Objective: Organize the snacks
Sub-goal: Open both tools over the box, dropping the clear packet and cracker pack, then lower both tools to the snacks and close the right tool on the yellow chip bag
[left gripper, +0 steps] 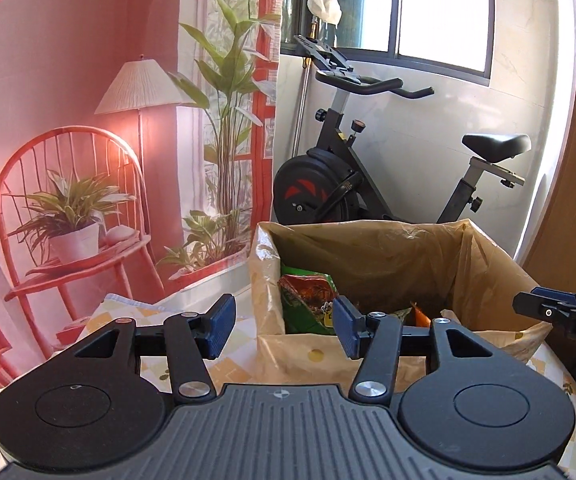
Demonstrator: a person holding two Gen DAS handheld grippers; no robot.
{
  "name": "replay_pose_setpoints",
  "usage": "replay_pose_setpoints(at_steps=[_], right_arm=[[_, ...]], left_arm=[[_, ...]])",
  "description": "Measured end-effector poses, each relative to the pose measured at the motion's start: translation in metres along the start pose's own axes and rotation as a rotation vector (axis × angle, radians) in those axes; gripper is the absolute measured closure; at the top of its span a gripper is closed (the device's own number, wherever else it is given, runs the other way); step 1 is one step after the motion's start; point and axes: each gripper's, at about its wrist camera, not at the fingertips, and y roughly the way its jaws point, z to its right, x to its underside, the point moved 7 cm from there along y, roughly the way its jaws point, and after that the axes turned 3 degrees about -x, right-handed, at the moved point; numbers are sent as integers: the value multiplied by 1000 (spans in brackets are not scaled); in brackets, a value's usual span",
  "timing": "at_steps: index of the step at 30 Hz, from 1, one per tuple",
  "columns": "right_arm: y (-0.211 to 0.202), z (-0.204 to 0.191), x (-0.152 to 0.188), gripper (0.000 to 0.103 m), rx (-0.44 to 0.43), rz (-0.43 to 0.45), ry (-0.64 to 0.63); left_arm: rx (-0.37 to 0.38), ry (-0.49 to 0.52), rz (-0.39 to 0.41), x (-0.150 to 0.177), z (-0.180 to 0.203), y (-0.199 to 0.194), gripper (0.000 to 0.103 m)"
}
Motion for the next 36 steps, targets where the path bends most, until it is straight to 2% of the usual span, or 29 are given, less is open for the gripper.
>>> replay_pose_setpoints(at_steps=[8, 14, 19, 24, 30, 34, 36], right_arm=[[-25, -14, 28, 45, 22, 65, 27], [-35, -31, 57, 44, 55, 75, 31], [-30, -32, 84, 44, 70, 6, 33], [-19, -33, 114, 19, 68, -67, 29], [16, -41, 154, 15, 31, -192, -13], [41, -43, 169, 13, 20, -238, -50], [50, -39, 172, 6, 4, -241, -18]], left_arm=[[-73, 11, -95, 50, -51, -31, 47], [-48, -10, -151, 88, -57, -32, 47], [-2, 17, -182, 114, -40, -26, 47], [21, 17, -173, 123, -30, -18, 47], [19, -8, -178, 137, -26, -12, 47], [2, -30, -185, 142, -31, -9, 47], [-6, -34, -187, 143, -32, -10, 47]])
